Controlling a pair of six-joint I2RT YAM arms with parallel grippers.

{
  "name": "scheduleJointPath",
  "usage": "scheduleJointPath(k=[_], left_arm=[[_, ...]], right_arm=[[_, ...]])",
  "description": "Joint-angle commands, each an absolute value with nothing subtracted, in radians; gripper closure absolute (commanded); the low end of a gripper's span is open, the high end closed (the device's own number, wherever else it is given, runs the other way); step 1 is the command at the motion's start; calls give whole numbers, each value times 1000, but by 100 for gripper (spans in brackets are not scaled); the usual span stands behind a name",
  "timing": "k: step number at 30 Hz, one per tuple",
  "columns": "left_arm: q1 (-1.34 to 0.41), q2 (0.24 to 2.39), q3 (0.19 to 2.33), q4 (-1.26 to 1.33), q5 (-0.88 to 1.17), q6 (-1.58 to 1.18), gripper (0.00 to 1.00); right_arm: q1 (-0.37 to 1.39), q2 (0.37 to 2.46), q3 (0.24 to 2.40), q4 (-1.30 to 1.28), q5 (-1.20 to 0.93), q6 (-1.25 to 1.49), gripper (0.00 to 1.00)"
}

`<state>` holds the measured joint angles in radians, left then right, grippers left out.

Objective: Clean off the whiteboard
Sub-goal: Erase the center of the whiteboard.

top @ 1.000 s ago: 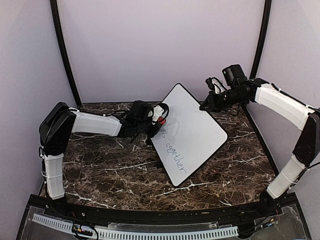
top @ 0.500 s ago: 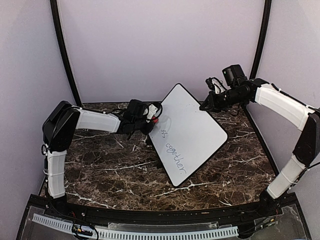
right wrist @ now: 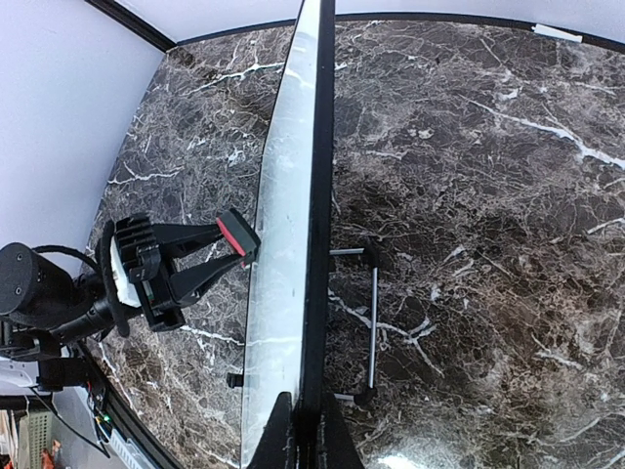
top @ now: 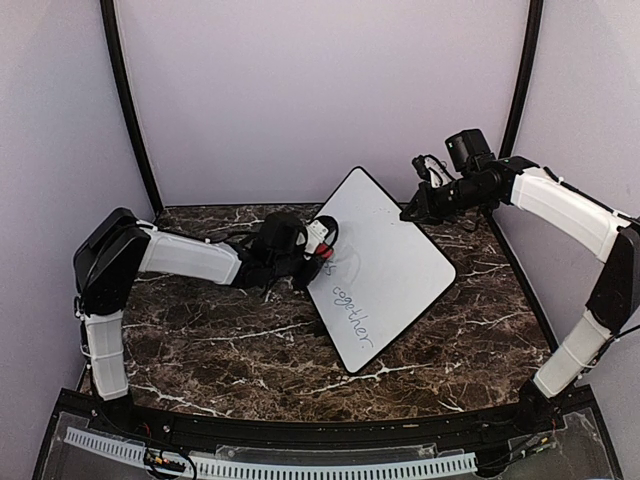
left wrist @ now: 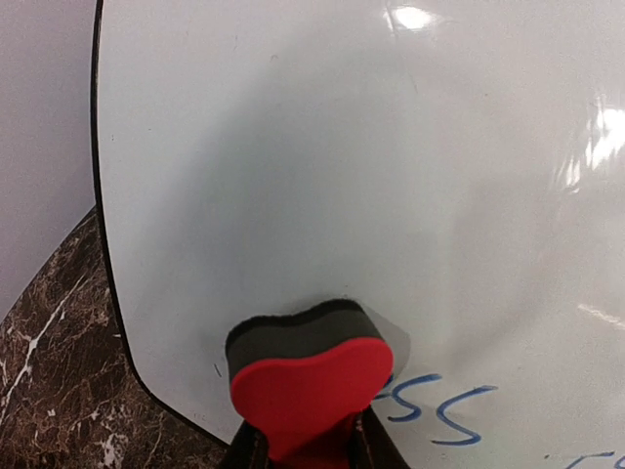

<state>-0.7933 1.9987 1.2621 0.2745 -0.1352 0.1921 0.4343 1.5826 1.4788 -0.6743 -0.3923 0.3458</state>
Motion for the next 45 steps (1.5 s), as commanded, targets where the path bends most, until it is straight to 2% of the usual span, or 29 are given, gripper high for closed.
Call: scheduleJointPath(k=[1,8,18,29,35,45], left_arm=[[-909,2034,1205,261,143,124,100],[-903,2034,1176,285,54,135,100],[-751,2086,1258,199,-38,165,100],[-727,2108,1259,168,-18,218,100],[-762,2070,1220,216,105,205,100],[-896,2032,1168,274,129,191,100]], right_arm=[[480,1591,1457,-655,-526,219,100],[479,1592,1460,-657,-526,219,100],[480,1584,1456,-656,-526,219,100],[480,1582,1456,-655,-526,218,100],[480,1589,1460,-657,-527,218,100],[480,1604,1468,-658,-528,218,100]])
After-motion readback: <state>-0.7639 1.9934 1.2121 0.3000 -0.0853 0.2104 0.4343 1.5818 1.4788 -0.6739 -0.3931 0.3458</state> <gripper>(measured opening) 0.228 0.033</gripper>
